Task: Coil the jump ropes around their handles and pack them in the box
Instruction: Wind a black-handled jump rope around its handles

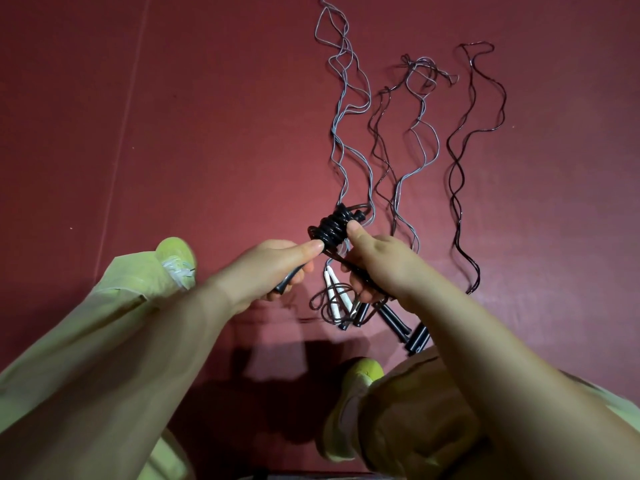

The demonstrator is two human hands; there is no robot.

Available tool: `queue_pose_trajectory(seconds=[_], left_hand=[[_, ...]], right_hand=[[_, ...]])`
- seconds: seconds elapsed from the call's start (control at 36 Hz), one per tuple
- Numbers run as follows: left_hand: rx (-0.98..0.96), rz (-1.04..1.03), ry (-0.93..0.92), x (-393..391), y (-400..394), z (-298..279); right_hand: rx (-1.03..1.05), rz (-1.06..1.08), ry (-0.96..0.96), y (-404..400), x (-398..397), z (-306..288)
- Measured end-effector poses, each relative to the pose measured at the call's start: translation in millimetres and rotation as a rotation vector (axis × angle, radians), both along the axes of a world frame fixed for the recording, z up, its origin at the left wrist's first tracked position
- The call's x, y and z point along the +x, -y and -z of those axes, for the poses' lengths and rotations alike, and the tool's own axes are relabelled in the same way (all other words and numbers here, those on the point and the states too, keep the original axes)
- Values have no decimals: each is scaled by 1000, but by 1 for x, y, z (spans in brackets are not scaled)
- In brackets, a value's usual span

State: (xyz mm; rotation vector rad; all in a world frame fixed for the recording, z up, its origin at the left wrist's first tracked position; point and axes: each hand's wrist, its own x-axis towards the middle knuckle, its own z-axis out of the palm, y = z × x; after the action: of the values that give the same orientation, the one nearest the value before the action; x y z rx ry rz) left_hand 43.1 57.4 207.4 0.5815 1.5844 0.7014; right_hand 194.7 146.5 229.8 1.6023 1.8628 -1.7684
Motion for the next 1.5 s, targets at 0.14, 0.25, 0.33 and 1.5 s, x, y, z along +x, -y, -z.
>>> queue_pose_trajectory(seconds=[0.14,0.25,0.33,1.5], left_hand=[[91,14,-278,-6,-1,6],[100,30,-379,-9,-1,9],[117,21,-415,-10,-1,8],[18,-78,398,9,0,-25]], right_hand=[[42,-32,-15,4,-1,-1],[63,-23,-28,5,-3,1],[53,-58,-25,5,-2,4],[15,185,-312,2,-3,0]])
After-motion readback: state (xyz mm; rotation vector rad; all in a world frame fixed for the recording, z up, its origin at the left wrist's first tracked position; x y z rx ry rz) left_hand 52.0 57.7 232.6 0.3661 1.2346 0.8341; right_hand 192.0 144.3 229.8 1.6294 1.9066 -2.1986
